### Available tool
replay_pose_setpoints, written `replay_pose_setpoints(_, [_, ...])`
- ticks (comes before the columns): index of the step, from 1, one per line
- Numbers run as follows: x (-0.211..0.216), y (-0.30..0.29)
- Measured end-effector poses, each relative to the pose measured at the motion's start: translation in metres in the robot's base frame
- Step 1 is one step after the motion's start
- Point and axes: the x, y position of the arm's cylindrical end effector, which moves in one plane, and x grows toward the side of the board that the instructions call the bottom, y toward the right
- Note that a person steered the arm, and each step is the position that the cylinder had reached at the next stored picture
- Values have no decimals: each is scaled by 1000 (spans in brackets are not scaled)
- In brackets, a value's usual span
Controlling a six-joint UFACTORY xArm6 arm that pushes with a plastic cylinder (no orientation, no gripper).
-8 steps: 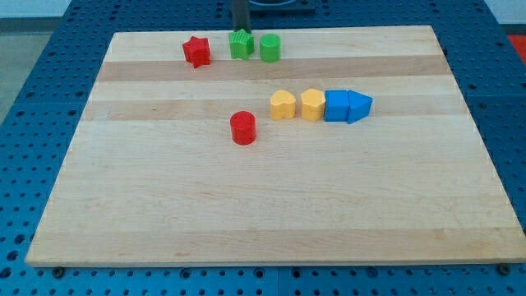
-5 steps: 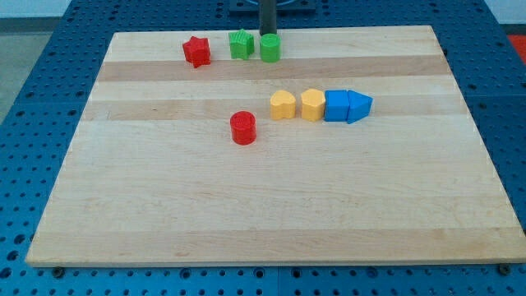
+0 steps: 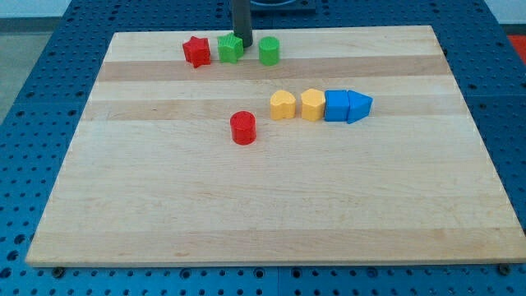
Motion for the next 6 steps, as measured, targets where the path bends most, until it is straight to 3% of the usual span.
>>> replay_pose_setpoints(3, [12, -2])
replay_pose_setpoints(6, [-16, 37])
